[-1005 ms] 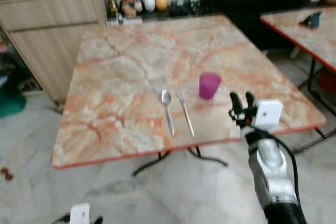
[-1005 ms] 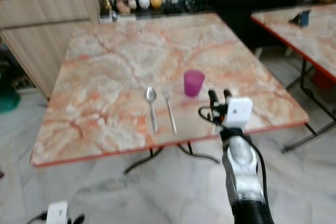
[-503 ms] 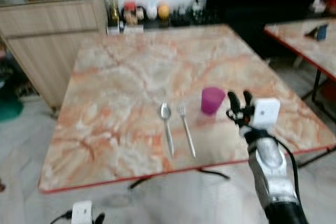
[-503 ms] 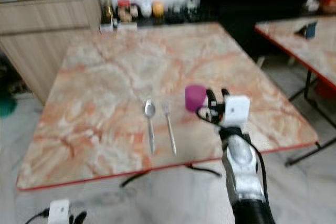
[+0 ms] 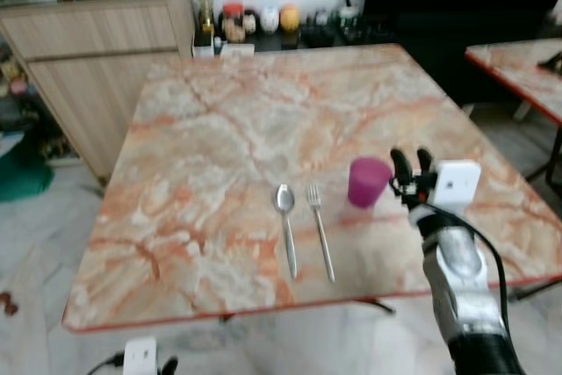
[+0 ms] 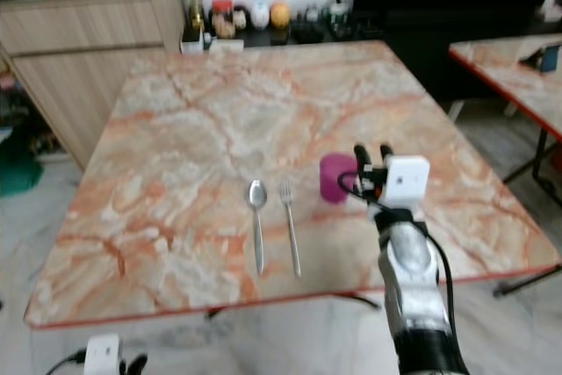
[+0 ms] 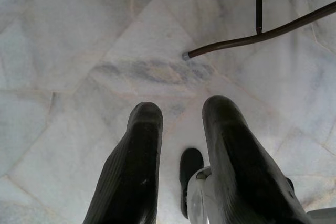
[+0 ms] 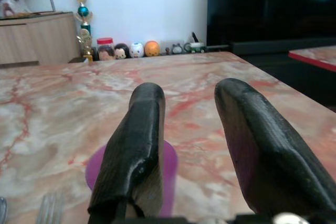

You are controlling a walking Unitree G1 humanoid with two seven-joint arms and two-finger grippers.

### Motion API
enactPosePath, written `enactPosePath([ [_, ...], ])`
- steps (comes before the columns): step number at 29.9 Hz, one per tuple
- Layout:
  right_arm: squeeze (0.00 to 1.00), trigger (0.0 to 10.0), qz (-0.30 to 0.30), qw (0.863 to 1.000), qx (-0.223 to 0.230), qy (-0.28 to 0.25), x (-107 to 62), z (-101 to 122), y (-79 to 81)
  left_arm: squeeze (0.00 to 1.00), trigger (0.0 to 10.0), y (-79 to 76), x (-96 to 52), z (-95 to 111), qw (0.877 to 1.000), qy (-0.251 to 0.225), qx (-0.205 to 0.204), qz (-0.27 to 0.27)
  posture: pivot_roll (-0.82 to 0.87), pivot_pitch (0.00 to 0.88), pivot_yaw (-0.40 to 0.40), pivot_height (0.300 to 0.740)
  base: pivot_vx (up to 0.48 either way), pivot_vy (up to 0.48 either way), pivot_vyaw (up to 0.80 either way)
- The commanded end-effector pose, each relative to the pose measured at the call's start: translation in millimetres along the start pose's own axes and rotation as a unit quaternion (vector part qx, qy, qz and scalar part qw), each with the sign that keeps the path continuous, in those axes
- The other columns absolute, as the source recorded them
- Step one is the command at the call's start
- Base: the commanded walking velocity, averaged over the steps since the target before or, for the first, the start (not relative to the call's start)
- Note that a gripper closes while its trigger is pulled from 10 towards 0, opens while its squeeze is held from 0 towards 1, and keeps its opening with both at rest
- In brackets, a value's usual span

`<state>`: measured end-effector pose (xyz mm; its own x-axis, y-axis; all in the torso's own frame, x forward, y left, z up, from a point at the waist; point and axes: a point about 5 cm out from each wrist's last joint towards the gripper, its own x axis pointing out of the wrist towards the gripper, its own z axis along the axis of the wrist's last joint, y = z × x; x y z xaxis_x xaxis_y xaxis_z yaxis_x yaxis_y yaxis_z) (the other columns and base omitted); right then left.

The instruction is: Setting the table

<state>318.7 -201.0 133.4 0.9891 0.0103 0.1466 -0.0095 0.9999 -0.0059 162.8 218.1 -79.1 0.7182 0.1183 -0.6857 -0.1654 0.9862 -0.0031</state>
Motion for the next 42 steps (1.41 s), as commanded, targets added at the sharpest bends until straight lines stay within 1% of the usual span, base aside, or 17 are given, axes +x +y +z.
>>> enactPosePath([
  [1, 0.00, 10.0, -0.010, 1.000, 0.021, -0.012, 6.0, 10, -2.5, 0.00, 10.0, 1.1, -1.3, -4, 1.000, 0.008, -0.001, 0.003, -0.08, 0.000, 0.008, 0.740, 0.000, 0.000, 0.00],
  [2, 0.00, 10.0, -0.011, 1.000, 0.026, -0.011, 6.9, 11, -2.7, 0.00, 10.0, 1.1, -1.3, -4, 1.000, 0.008, -0.001, 0.003, -0.08, 0.000, 0.008, 0.740, 0.000, 0.000, 0.00],
  [3, 0.93, 10.0, -0.017, 1.000, 0.019, 0.005, 9.3, 10, -3.8, 0.00, 10.0, 1.3, -1.3, -4, 1.000, 0.008, -0.001, 0.004, -0.08, 0.000, 0.009, 0.740, 0.000, 0.000, 0.00],
  [4, 1.00, 10.0, -0.019, 1.000, 0.025, -0.001, 11.4, 12, -3.9, 0.00, 10.0, 1.1, -1.3, -4, 1.000, 0.008, -0.001, 0.004, -0.08, 0.000, 0.007, 0.740, 0.000, 0.000, 0.00],
  [10, 1.00, 10.0, -0.014, 0.998, 0.051, 0.015, 19.4, 17, -0.4, 0.00, 10.0, 1.2, -1.4, -4, 1.000, 0.008, -0.002, 0.004, -0.08, 0.000, 0.009, 0.740, 0.000, 0.000, 0.00],
  [12, 1.00, 10.0, 0.015, 0.999, 0.044, 0.029, 24.1, 18, 6.5, 0.00, 10.0, 1.0, -1.4, -4, 1.000, 0.009, -0.002, 0.004, -0.08, 0.000, 0.009, 0.740, 0.000, 0.000, 0.00],
  [13, 1.00, 10.0, 0.015, 0.999, 0.044, 0.029, 24.1, 18, 6.5, 0.00, 10.0, 1.0, -1.4, -4, 1.000, 0.009, -0.002, 0.004, -0.08, 0.000, 0.009, 0.740, 0.000, 0.000, 0.00],
  [15, 1.00, 10.0, 0.045, 0.997, 0.031, 0.062, 27.4, 13, 13.9, 0.00, 10.0, 0.9, -1.3, -4, 1.000, 0.009, -0.003, 0.003, -0.09, 0.000, 0.010, 0.740, 0.000, 0.000, 0.00],
  [17, 1.00, 10.0, 0.066, 0.995, 0.036, 0.061, 29.8, 14, 19.4, 0.00, 10.0, 0.7, -1.1, -4, 1.000, 0.009, -0.002, 0.003, -0.08, 0.000, 0.011, 0.740, 0.000, 0.000, 0.00],
  [20, 1.00, 10.0, 0.077, 0.993, 0.013, 0.092, 34.4, 10, 23.4, 0.00, 10.0, 0.4, -0.7, -3, 1.000, 0.009, -0.002, 0.003, -0.08, 0.000, 0.012, 0.740, 0.000, 0.000, 0.00],
  [21, 0.82, 10.0, 0.097, 0.989, 0.010, 0.110, 37.5, 10, 28.1, 0.00, 10.0, 0.3, -0.4, -2, 1.000, 0.008, -0.002, 0.002, -0.09, 0.000, 0.015, 0.740, 0.000, 0.000, 0.00],
  [22, 0.82, 10.0, 0.104, 0.988, 0.007, 0.118, 38.3, 9, 29.8, 0.00, 10.0, 0.4, -0.3, -2, 1.000, 0.008, -0.002, 0.002, -0.09, 0.000, 0.016, 0.740, 0.000, 0.000, 0.00],
  [23, 0.00, 10.0, 0.114, 0.986, -0.007, 0.125, 39.2, 8, 31.9, 0.00, 10.0, 0.5, -0.3, -2, 1.000, 0.008, -0.002, 0.003, -0.09, 0.000, 0.016, 0.740, 0.000, 0.000, 0.00],
  [26, 0.00, 10.0, 0.154, 0.978, -0.029, 0.138, 43.5, 8, 40.8, 0.00, 10.0, 0.2, 0.2, -1, 1.000, 0.008, -0.001, 0.002, -0.09, 0.000, 0.018, 0.740, 0.000, 0.000, 0.00],
  [34, 0.00, 10.0, 0.138, 0.973, -0.078, 0.170, 55.8, 11, 37.9, 0.00, 10.0, 0.5, 0.5, -1, 1.000, 0.010, -0.001, 0.002, -0.09, 0.000, 0.019, 0.740, 0.000, 0.000, 0.00],
  [37, 0.00, 10.0, 0.142, 0.965, -0.106, 0.195, 56.3, 7, 36.5, 0.00, 10.0, 1.4, -0.1, -2, 1.000, 0.013, -0.001, 0.003, -0.09, 0.000, 0.018, 0.740, 0.000, 0.000, 0.00],
  [42, 0.00, 10.0, 0.156, 0.961, -0.103, 0.203, 54.8, 5, 40.9, 0.00, 10.0, 1.2, -0.6, -4, 1.000, 0.014, -0.002, 0.004, -0.08, 0.000, 0.014, 0.740, 0.000, 0.000, 0.00],
])
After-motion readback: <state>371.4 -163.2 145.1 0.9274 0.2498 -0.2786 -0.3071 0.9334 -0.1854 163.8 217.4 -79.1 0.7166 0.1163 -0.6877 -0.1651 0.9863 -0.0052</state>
